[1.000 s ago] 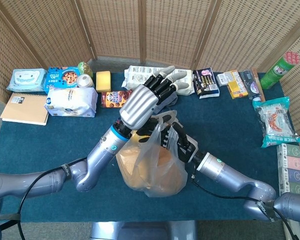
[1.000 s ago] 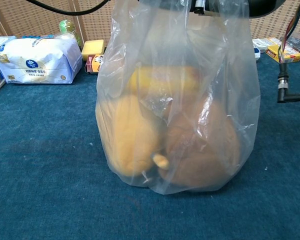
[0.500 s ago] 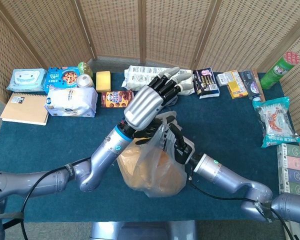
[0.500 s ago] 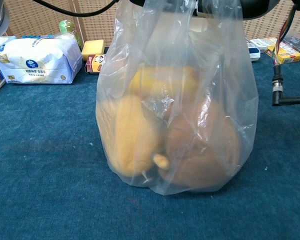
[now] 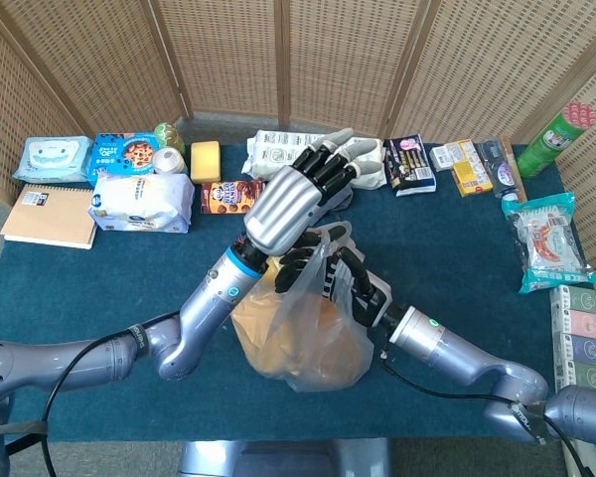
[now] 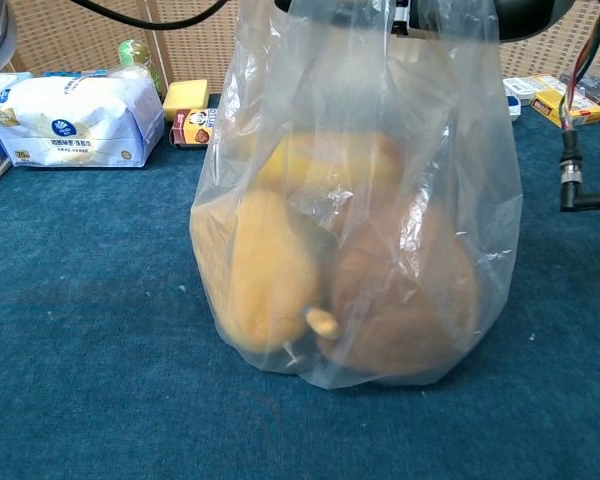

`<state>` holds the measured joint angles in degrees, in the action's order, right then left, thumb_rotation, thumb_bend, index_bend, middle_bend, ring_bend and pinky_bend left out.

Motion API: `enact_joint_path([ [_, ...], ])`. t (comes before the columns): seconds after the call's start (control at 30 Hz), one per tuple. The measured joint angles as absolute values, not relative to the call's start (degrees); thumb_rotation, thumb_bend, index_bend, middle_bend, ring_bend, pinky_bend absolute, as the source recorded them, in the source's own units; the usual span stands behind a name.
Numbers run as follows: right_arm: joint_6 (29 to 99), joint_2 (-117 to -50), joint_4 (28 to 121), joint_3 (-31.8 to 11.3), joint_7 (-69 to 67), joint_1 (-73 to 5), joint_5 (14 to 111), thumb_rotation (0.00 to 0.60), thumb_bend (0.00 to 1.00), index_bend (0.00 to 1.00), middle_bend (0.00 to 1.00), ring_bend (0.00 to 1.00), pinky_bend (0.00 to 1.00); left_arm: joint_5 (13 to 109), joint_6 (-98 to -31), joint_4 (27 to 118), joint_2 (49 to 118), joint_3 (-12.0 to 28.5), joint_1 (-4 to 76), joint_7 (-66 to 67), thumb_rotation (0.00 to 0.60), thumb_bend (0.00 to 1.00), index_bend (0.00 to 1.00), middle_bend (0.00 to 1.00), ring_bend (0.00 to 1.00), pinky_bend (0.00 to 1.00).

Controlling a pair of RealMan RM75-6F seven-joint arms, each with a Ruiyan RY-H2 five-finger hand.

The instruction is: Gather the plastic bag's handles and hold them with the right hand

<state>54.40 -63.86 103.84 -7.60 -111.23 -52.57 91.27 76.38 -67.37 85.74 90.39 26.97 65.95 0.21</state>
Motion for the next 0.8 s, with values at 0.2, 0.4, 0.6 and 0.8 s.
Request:
enact_joint_path([
  [0.2,54.0,-63.8,103.9,-7.5,-111.1,-52.6,91.4,0.139,0.19,0.34,0.42,0.37,0.27,76.3,-67.4,85.5,90.3,26.7,65.8,0.0,0.600,0.16,0.16,0.11,0.00,0.09],
  [0.4,53.9,-63.5,103.7,-7.4,-111.2,-52.5,91.4,0.141,0.20,0.37,0.45,0.42,0.30,76.4,-67.4,85.2,90.2,26.6,65.7,-0.5,0.600,0.17,0.16,0.11,0.00,0.09],
  [0.6,53.7,-63.2,103.6,-7.3,-111.4,-52.4,91.6,0.140,0.21,0.38,0.48,0.48,0.36,76.4,-67.4,84.7,90.2,26.3,65.6,-0.7,0.600,0.16,0.16,0.11,0.00,0.08],
  [0.8,53.4,-62.9,104.0,-7.3,-111.9,-52.5,91.3,0.140,0.22,0.39,0.49,0.51,0.38,76.4,-67.2,84.4,90.4,26.2,65.7,-0.9,0.600,0.16,0.16,0.11,0.00,0.08],
])
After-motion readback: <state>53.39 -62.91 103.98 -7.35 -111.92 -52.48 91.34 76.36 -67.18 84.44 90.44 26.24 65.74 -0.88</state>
